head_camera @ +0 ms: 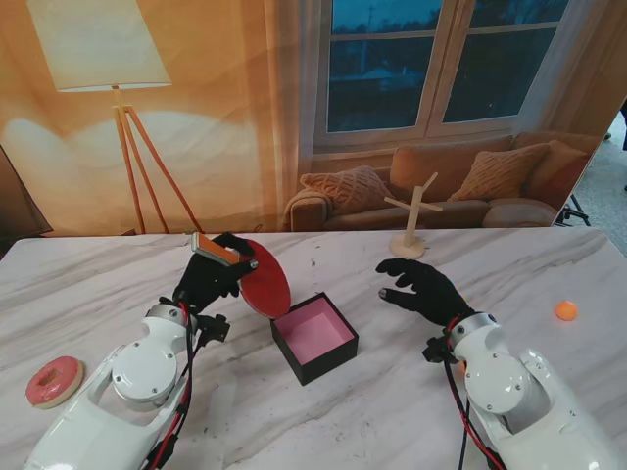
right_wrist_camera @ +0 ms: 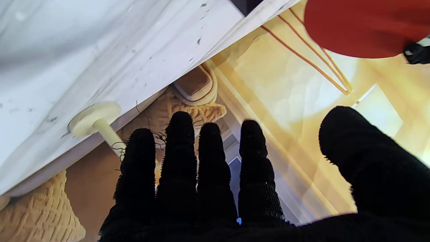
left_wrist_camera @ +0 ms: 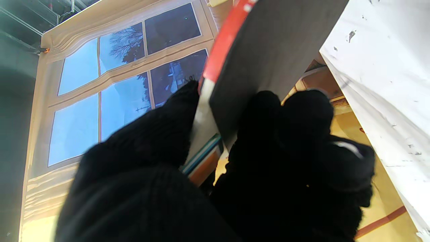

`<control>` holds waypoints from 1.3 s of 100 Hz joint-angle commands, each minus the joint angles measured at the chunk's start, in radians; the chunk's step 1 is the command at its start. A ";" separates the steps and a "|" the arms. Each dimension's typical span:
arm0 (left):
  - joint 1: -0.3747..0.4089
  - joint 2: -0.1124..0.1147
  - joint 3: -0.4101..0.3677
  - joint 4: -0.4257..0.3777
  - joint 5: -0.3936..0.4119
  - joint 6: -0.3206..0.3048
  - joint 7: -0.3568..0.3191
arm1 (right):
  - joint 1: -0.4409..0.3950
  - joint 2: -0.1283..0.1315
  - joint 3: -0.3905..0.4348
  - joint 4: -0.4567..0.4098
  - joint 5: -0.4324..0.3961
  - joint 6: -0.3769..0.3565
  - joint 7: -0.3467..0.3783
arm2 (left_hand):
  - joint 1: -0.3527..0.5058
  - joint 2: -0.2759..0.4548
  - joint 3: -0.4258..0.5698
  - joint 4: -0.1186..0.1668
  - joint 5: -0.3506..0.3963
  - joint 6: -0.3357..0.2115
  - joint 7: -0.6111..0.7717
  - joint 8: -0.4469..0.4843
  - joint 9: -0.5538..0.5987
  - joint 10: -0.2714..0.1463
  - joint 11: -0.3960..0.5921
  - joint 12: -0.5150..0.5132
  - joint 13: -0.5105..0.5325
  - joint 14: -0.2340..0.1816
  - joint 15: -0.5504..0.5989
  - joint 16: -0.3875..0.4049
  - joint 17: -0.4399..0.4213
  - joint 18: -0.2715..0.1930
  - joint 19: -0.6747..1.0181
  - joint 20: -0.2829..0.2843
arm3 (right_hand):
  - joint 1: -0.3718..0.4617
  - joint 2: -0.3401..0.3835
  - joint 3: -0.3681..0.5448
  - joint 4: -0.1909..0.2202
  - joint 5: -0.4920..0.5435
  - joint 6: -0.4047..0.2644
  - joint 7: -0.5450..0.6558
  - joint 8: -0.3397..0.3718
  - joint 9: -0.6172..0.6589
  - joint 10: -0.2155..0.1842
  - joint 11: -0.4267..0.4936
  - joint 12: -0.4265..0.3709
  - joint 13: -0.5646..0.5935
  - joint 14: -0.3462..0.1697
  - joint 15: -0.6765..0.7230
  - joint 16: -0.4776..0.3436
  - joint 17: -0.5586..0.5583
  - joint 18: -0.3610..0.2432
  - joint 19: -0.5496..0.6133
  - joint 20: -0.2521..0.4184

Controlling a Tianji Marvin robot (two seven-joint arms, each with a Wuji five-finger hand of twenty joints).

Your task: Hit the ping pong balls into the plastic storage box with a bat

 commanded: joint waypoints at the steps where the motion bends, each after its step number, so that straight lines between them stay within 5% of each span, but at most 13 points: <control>1: 0.014 -0.009 0.003 -0.010 -0.009 -0.009 0.003 | 0.024 0.010 0.015 0.006 -0.012 0.025 0.017 | 0.055 0.018 0.049 -0.004 0.025 0.038 0.031 0.007 0.000 -0.068 0.025 0.021 0.016 0.116 0.040 0.009 0.018 -0.122 0.064 0.016 | 0.003 -0.013 0.025 0.023 0.031 0.018 0.035 0.026 0.020 0.011 0.032 0.043 0.028 0.008 0.069 0.041 0.002 0.000 0.072 0.034; 27: 0.023 -0.012 0.013 -0.021 -0.032 -0.022 0.007 | 0.049 0.022 0.044 -0.005 -0.135 0.074 0.030 | 0.054 0.018 0.048 -0.004 0.025 0.036 0.031 0.010 0.000 -0.069 0.026 0.022 0.018 0.115 0.045 0.010 0.022 -0.127 0.069 0.014 | 0.012 -0.022 0.043 0.023 0.075 0.028 0.079 0.060 0.061 0.026 0.093 0.102 0.051 0.019 0.187 0.099 0.000 0.004 0.212 0.060; 52: 0.029 -0.013 0.017 -0.028 -0.039 -0.034 0.011 | 0.067 0.030 0.054 0.005 -0.206 0.171 0.051 | 0.054 0.020 0.047 -0.004 0.024 0.033 0.031 0.011 -0.001 -0.072 0.025 0.022 0.016 0.115 0.044 0.010 0.022 -0.129 0.070 0.012 | 0.016 -0.058 0.072 0.019 0.032 0.006 0.029 0.031 0.005 0.005 0.006 0.037 -0.016 0.015 0.044 0.013 -0.058 -0.001 0.117 -0.045; 102: 0.045 -0.006 0.015 -0.048 -0.060 -0.052 -0.015 | 0.109 0.029 -0.003 0.160 -0.338 0.278 -0.038 | 0.051 0.016 0.052 -0.001 0.023 0.029 0.033 0.020 -0.001 -0.075 0.026 0.026 0.014 0.113 0.045 0.011 0.018 -0.130 0.069 0.008 | 0.031 -0.159 0.126 0.007 0.036 -0.021 0.030 0.017 -0.032 0.016 0.009 0.017 -0.024 0.039 0.058 0.012 -0.057 0.058 0.157 -0.037; 130: 0.048 -0.001 0.015 -0.047 -0.072 -0.064 -0.038 | 0.151 0.035 -0.053 0.248 -0.392 0.301 -0.056 | 0.049 0.017 0.054 -0.001 0.023 0.029 0.032 0.023 -0.002 -0.078 0.024 0.027 0.010 0.114 0.042 0.011 0.014 -0.131 0.067 0.006 | 0.062 -0.212 0.175 -0.007 0.029 -0.022 0.039 0.012 -0.040 0.008 0.004 -0.009 -0.043 0.032 0.019 -0.015 -0.117 0.070 0.043 -0.111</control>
